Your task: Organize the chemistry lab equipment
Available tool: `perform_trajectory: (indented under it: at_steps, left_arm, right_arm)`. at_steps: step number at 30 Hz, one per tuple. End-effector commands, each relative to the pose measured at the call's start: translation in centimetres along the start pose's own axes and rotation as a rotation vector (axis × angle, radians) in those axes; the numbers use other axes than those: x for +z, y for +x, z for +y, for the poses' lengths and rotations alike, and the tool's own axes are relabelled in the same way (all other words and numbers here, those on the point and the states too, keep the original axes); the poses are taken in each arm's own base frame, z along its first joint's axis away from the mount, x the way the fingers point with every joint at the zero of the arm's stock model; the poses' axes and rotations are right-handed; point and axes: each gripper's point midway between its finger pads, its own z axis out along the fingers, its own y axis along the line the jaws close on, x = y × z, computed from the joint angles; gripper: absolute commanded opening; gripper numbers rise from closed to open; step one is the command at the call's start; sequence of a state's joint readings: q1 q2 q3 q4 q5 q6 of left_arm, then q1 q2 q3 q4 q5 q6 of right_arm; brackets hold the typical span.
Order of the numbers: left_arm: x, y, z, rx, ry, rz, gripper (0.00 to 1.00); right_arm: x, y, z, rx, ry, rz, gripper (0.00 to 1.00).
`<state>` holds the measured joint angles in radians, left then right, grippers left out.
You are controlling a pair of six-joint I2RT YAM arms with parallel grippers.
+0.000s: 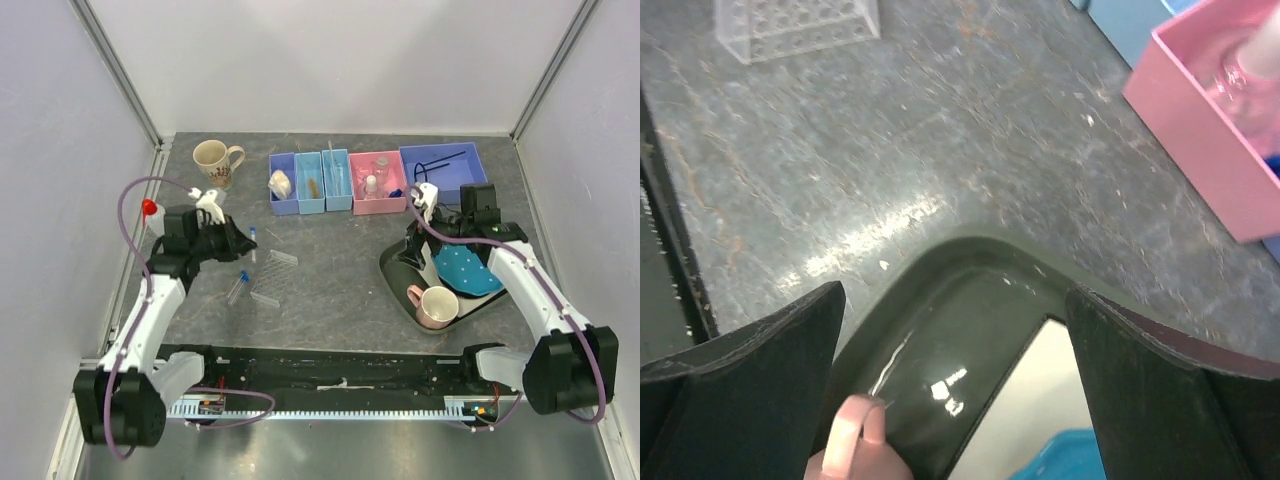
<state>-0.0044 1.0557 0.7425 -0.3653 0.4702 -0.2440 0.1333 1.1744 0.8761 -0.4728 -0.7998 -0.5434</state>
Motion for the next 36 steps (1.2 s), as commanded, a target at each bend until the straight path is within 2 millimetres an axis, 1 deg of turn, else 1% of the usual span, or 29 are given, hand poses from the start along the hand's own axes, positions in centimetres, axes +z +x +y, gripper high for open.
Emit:
perform_trajectory:
  at_steps: [1, 2, 3, 4, 5, 6, 7, 8, 9, 10, 11, 12, 14, 15, 16, 17, 18, 20, 21, 23, 28, 30, 31, 33, 34, 36]
  left_arm:
    - [-2.4, 0.7, -9.0, 0.075, 0.362, -0.076, 0.02]
    - [-2.8, 1.5, -11.1, 0.115, 0.418, -0.069, 0.02]
    - [-3.0, 1.9, -11.9, 0.125, 0.444, -0.074, 0.02]
    - [-3.6, 1.5, -13.1, 0.142, 0.474, -0.109, 0.02]
    - [-3.9, 2.3, -14.4, 0.162, 0.514, -0.099, 0.02]
    - [-3.9, 2.7, -14.9, 0.165, 0.526, -0.098, 0.02]
    - [-4.1, 2.8, -15.4, 0.157, 0.536, -0.108, 0.02]
    - [-4.5, 3.1, -16.6, 0.175, 0.582, -0.119, 0.02]
    - [-4.2, 4.0, -16.7, 0.167, 0.587, -0.100, 0.02]
    - [-4.2, 4.1, -17.1, 0.165, 0.604, -0.112, 0.02]
    - [-4.4, 4.6, -17.9, 0.175, 0.629, -0.106, 0.02]
    - [-4.2, 4.9, -18.0, 0.177, 0.629, -0.100, 0.02]
    - [-4.1, 5.6, -18.5, 0.181, 0.635, -0.088, 0.02]
    - [-4.1, 5.7, -18.6, 0.183, 0.638, -0.088, 0.02]
    - [-4.0, 5.8, -18.7, 0.180, 0.634, -0.089, 0.02]
    - [-4.0, 6.1, -18.9, 0.184, 0.638, -0.083, 0.02]
    - [-3.9, 6.1, -18.9, 0.184, 0.637, -0.087, 0.02]
    - [-3.8, 6.3, -19.0, 0.189, 0.636, -0.082, 0.02]
    - [-3.8, 6.3, -19.0, 0.186, 0.635, -0.082, 0.02]
    - [-3.9, 6.4, -19.1, 0.188, 0.639, -0.081, 0.02]
    - [-3.8, 7.0, -19.2, 0.181, 0.645, -0.062, 0.02]
    - [-3.8, 7.2, -19.2, 0.178, 0.645, -0.060, 0.02]
    - [-3.9, 7.2, -19.2, 0.176, 0.648, -0.058, 0.02]
    - [-3.9, 7.4, -19.2, 0.174, 0.648, -0.057, 0.02]
    - [-4.0, 7.3, -19.2, 0.174, 0.647, -0.065, 0.02]
    - [-4.1, 7.2, -19.1, 0.174, 0.645, -0.070, 0.02]
  right_arm:
    - [-0.4, -4.6, 1.6, -0.080, -0.170, -0.086, 0.98]
    - [-0.4, -5.6, 2.2, -0.053, -0.231, -0.075, 0.98]
    - [0.0, -6.3, 3.4, -0.052, -0.289, -0.059, 0.98]
    - [0.3, -6.7, 4.1, -0.043, -0.330, -0.037, 0.98]
    - [0.6, -7.4, 5.0, -0.013, -0.388, 0.012, 0.95]
    - [1.7, -7.7, 7.0, -0.030, -0.446, 0.060, 0.95]
    - [2.1, -8.1, 7.8, -0.024, -0.468, 0.088, 0.94]
    - [2.6, -9.1, 8.2, 0.011, -0.481, 0.100, 0.94]
    - [3.0, -9.9, 9.6, 0.013, -0.521, 0.095, 0.94]
    - [3.4, -10.5, 9.9, 0.027, -0.530, 0.089, 0.94]
    - [4.1, -11.6, 9.7, 0.035, -0.518, 0.067, 0.94]
    - [4.5, -12.1, 10.6, 0.106, -0.525, 0.080, 0.93]
    - [5.7, -12.8, 10.9, 0.138, -0.523, 0.078, 0.92]
    - [6.0, -13.0, 11.8, 0.183, -0.537, 0.093, 0.91]
    - [6.5, -12.8, 12.2, 0.202, -0.550, 0.107, 0.91]
    - [6.9, -12.8, 12.6, 0.209, -0.558, 0.110, 0.88]
    - [7.2, -12.8, 13.5, 0.213, -0.578, 0.121, 0.87]
    - [7.9, -12.4, 14.3, 0.250, -0.590, 0.148, 0.82]
    - [8.1, -12.3, 15.1, 0.248, -0.607, 0.157, 0.81]
    - [8.7, -12.0, 15.9, 0.252, -0.607, 0.169, 0.80]
    - [9.1, -12.2, 16.9, 0.258, -0.629, 0.168, 0.73]
    - [9.2, -12.3, 17.2, 0.267, -0.639, 0.171, 0.68]
    - [9.4, -12.1, 17.3, 0.271, -0.640, 0.177, 0.66]
    - [9.5, -11.9, 17.7, 0.271, -0.645, 0.186, 0.61]
    - [9.6, -11.7, 17.7, 0.274, -0.647, 0.189, 0.57]
    - [9.7, -11.5, 17.9, 0.274, -0.652, 0.194, 0.53]
